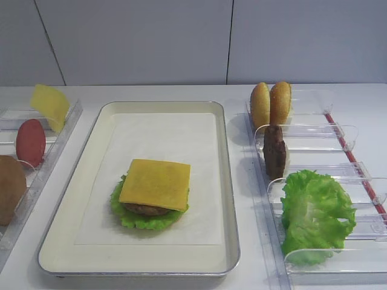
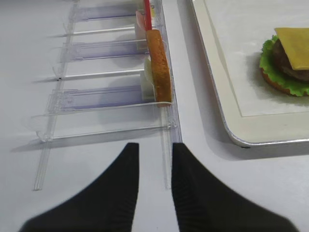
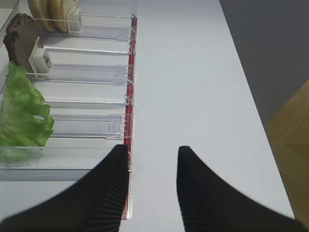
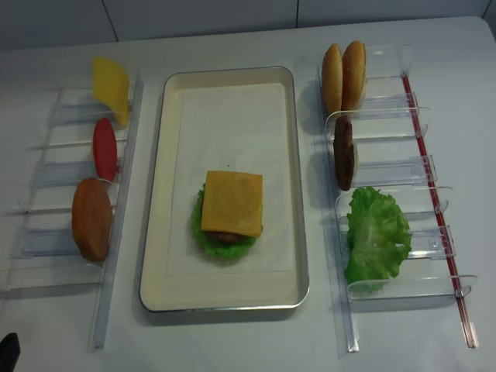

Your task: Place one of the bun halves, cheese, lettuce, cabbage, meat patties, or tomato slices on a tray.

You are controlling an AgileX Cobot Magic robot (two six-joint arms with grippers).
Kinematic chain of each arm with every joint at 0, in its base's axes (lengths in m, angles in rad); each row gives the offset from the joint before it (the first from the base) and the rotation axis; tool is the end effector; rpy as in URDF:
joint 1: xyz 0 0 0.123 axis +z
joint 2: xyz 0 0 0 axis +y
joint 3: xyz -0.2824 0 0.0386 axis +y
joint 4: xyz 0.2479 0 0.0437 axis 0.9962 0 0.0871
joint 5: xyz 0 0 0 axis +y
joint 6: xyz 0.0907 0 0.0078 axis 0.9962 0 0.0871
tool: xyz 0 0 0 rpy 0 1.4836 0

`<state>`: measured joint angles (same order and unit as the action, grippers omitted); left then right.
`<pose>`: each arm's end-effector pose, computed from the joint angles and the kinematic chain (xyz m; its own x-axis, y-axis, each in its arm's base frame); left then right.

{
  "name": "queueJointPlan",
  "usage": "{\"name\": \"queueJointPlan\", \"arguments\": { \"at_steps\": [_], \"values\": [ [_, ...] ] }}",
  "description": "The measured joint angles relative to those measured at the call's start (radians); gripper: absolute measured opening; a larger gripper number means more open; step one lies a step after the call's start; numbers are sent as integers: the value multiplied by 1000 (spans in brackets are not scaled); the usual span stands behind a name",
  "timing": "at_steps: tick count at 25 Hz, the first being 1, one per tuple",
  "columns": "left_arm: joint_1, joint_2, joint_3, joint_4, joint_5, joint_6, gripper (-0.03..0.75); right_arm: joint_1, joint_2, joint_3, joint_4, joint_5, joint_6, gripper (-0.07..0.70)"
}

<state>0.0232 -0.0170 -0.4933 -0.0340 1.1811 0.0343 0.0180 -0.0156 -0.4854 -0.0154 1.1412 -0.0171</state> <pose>-0.0121 -0.0031 0.2658 -0.5505 0.0086 -0.8348 0.0148 0.9999 0.0005 -0.0091 -0.0014 0.2667 -0.5248 -0.0330 -0.8506 -0.0184 0.9995 -0.0274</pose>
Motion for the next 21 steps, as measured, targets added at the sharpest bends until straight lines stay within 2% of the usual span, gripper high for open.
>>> {"name": "queueJointPlan", "arguments": {
  "at_steps": [21],
  "values": [
    [0, 0, 0, 0, 0, 0, 162, 0, 0, 0, 0, 0, -2, 268]
  ]
}}
